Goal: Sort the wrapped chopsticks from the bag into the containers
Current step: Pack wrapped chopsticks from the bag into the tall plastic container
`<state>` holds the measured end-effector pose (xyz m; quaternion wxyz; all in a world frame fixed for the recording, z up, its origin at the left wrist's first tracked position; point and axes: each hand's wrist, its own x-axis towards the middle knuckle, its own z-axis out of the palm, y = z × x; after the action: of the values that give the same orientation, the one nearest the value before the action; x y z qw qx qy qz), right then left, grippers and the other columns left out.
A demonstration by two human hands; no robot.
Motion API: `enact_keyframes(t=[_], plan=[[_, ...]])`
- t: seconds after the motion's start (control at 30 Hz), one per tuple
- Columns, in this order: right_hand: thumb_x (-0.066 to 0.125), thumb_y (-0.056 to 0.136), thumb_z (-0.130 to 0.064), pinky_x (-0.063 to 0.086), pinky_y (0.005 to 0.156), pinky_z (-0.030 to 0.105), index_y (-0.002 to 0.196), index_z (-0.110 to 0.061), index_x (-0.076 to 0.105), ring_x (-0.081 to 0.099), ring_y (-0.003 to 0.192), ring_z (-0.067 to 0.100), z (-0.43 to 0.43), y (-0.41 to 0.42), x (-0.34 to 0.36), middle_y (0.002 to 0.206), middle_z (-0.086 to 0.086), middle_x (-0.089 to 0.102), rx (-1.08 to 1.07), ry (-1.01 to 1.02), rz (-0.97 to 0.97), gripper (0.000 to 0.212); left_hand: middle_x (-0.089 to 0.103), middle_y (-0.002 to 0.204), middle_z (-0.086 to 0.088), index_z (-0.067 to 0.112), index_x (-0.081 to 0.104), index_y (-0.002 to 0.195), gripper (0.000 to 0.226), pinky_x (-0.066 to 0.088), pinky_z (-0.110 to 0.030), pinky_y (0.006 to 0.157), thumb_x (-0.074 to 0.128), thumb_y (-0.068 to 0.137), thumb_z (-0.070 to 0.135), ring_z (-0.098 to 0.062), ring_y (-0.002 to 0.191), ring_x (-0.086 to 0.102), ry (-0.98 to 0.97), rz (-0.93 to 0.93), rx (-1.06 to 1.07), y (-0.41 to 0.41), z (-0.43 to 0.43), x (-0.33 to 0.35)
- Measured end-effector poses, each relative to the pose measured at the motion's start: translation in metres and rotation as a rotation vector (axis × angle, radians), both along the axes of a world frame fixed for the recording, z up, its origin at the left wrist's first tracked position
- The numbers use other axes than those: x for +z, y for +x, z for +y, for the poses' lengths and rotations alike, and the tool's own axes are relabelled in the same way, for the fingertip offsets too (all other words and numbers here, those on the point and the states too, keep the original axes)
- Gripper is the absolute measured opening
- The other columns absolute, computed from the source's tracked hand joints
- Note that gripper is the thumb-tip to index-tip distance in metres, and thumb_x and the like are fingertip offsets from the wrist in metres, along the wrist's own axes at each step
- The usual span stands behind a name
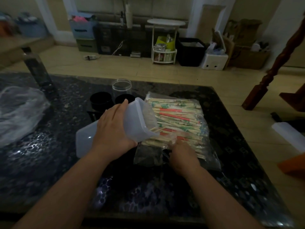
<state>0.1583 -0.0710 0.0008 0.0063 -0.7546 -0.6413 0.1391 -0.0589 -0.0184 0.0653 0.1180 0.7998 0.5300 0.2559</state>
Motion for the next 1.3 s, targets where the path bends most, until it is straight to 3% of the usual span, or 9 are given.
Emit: enact_keyframes(t=[0.2,0.37,0.63,0.7,0.83,1.03,1.17,1.3], plan=[[0.050,0.097,-0.025,0.030,0.111,0.039,0.141,-0.019,0.048,0.039,0.133,0.030,0.000,0.000,-0.011,0.142,0.004,0.039,-0.032,-0.018,-0.011,0.044,0.021,0.157,0.002,0.030,0.006,0.155,0.129,0.014,-0.041,0.119,0.090,0.057,0.037,-0.020,0.144,0.017,0.001,0.001,0.017,0.000,0.001,-0.001],[0.051,0.097,-0.022,0.035,0.110,0.040,0.140,-0.021,0.048,0.038,0.132,0.029,0.002,0.002,-0.014,0.141,0.002,0.040,-0.073,0.013,0.065,0.043,0.020,0.157,0.002,0.028,0.006,0.155,0.128,0.011,-0.038,0.119,0.090,0.059,0.036,-0.016,0.143,0.016,0.000,-0.004,-0.008,0.001,-0.001,0.001],[0.051,0.097,-0.023,0.022,0.119,0.045,0.145,-0.022,0.043,0.025,0.143,0.032,0.004,0.003,-0.020,0.154,0.000,0.025,-0.088,-0.028,0.048,0.048,0.021,0.157,0.002,0.029,0.005,0.155,0.128,0.008,-0.034,0.118,0.089,0.058,0.037,-0.013,0.142,0.014,0.011,0.006,-0.009,0.002,-0.002,0.001],[0.049,0.098,-0.022,0.016,0.120,0.042,0.146,-0.022,0.041,0.025,0.143,0.029,0.002,0.003,-0.020,0.152,0.000,0.029,-0.084,-0.009,0.048,0.049,0.020,0.157,0.002,0.030,0.005,0.154,0.128,0.007,-0.034,0.118,0.090,0.059,0.037,-0.013,0.143,0.013,0.002,0.003,-0.011,0.002,-0.003,0.001],[0.050,0.098,-0.022,0.026,0.114,0.038,0.145,-0.023,0.042,0.032,0.138,0.029,0.001,0.005,-0.019,0.147,0.002,0.037,-0.065,0.006,0.050,0.048,0.020,0.157,0.002,0.030,0.005,0.155,0.129,0.007,-0.034,0.118,0.090,0.058,0.035,-0.013,0.143,0.013,-0.007,-0.004,-0.004,0.003,-0.003,0.003],[0.047,0.096,-0.016,0.015,0.118,0.045,0.145,-0.023,0.043,0.030,0.138,0.032,0.000,0.003,-0.017,0.146,0.005,0.038,-0.039,-0.004,-0.029,0.050,0.020,0.157,0.002,0.030,0.005,0.155,0.129,0.007,-0.034,0.118,0.090,0.058,0.035,-0.013,0.142,0.014,-0.005,0.001,0.001,0.002,-0.002,0.002],[0.050,0.093,-0.020,0.029,0.114,0.043,0.146,-0.022,0.040,0.044,0.131,0.031,-0.002,0.001,-0.012,0.138,0.010,0.053,0.007,0.007,-0.068,0.054,0.018,0.158,0.003,0.031,0.003,0.155,0.129,0.008,-0.036,0.119,0.090,0.059,0.035,-0.014,0.144,0.012,-0.021,-0.001,0.001,0.002,-0.002,0.003],[0.059,0.086,-0.028,0.045,0.095,0.038,0.127,-0.028,0.053,0.060,0.113,0.032,-0.005,-0.001,0.001,0.123,0.005,0.063,0.052,0.066,-0.019,0.041,0.018,0.157,0.003,0.031,0.003,0.155,0.129,0.008,-0.036,0.119,0.090,0.059,0.035,-0.014,0.144,0.012,-0.022,-0.011,0.006,0.001,-0.002,0.002]])
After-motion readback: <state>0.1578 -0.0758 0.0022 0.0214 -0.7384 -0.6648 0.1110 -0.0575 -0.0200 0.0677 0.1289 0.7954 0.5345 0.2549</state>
